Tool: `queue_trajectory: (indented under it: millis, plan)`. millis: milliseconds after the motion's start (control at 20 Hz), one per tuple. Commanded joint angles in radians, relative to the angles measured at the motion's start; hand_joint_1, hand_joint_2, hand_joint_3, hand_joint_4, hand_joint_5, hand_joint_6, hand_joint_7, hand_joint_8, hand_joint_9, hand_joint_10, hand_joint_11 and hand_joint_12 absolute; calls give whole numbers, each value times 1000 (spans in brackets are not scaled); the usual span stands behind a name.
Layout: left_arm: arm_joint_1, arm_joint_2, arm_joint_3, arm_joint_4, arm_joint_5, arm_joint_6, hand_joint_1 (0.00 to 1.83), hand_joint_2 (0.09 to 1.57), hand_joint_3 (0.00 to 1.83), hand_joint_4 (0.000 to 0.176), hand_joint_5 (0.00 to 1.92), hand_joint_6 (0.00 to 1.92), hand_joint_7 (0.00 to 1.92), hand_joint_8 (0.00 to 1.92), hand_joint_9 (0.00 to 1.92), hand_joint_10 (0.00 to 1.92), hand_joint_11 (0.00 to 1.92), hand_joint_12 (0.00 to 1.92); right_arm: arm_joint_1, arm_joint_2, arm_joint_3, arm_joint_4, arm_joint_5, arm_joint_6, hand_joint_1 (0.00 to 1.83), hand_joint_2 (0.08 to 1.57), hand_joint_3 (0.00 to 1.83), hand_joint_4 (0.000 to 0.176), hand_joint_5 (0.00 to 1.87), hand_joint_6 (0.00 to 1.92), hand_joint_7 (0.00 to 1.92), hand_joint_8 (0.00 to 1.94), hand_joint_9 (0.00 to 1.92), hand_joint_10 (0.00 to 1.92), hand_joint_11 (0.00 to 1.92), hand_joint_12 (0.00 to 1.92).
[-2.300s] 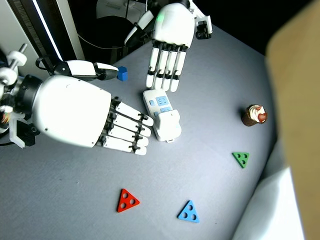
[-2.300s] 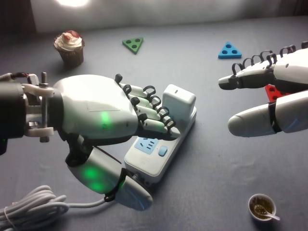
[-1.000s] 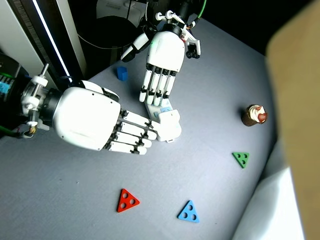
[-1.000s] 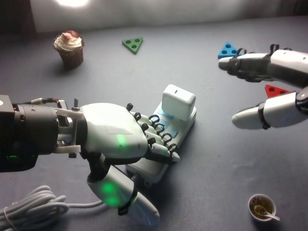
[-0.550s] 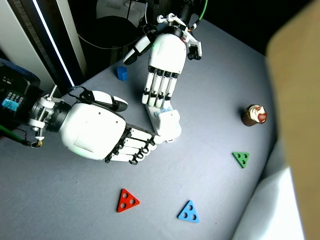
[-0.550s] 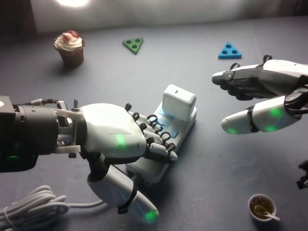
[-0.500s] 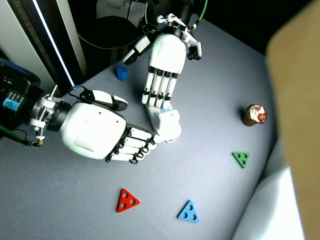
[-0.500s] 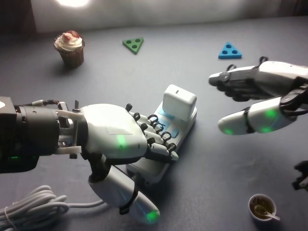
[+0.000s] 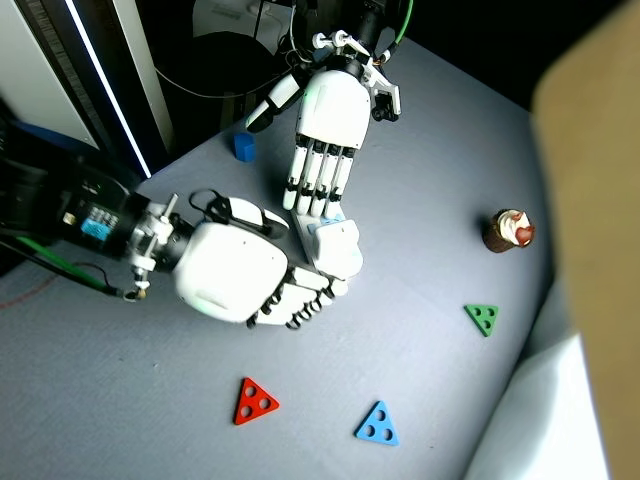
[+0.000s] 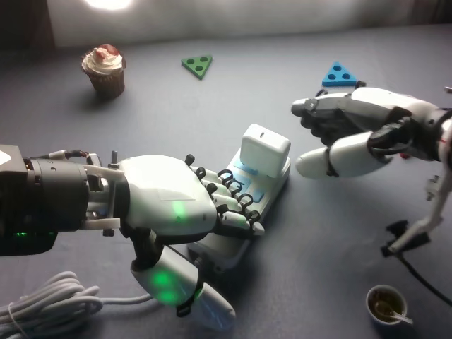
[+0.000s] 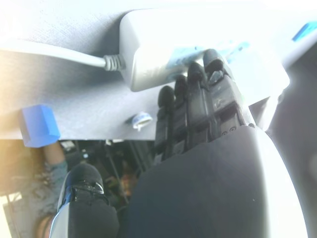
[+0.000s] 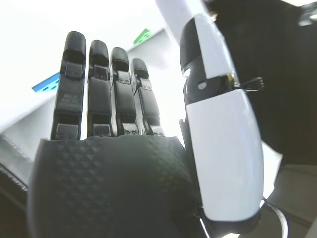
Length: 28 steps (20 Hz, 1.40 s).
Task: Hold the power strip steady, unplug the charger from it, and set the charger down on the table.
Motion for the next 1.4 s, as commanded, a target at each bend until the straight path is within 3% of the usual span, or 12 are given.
queue_trajectory:
  millis: [0,1350]
  plan:
    - [5,-22,3,1,-15,-6,0,1011,0,0,228,9,260,9,242,9,181,105,12,3,8,-16,66,3,1070,1083,0,0,270,12,342,11,370,12,363,169]
    - [13,-13,7,33,-41,-28,0,1007,0,0,216,1,249,1,235,3,185,77,37,-69,47,-1,44,-45,1016,1070,3,0,243,2,304,2,324,2,298,173]
